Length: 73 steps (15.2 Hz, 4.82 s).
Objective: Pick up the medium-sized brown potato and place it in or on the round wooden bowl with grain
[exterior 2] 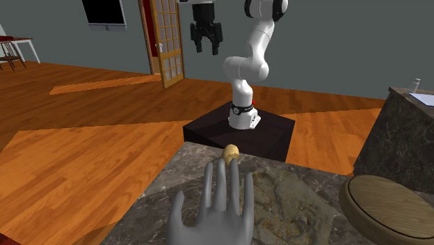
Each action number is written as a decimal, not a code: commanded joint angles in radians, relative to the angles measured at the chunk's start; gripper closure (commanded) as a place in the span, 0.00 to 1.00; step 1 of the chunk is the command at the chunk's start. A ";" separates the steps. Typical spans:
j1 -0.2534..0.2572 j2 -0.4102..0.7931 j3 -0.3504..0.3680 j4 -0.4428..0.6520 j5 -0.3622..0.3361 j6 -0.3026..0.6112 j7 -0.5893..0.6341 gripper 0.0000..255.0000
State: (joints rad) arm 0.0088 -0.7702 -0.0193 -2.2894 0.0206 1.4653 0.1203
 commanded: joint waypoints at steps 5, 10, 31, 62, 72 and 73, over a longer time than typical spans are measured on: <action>0.027 0.046 0.032 -0.081 0.026 0.120 0.005 0.00; 0.062 0.132 0.074 -0.157 0.058 0.275 0.008 0.00; 0.188 0.756 0.247 -0.152 0.093 0.869 0.043 0.00; 0.192 0.763 0.251 -0.169 0.094 0.893 0.048 1.00; 0.191 0.662 0.246 -0.124 0.108 0.749 0.043 1.00; 0.191 0.653 0.246 -0.119 0.109 0.734 0.043 1.00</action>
State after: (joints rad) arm 0.1996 -0.1082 0.2271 -2.4123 0.1286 2.2135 0.1641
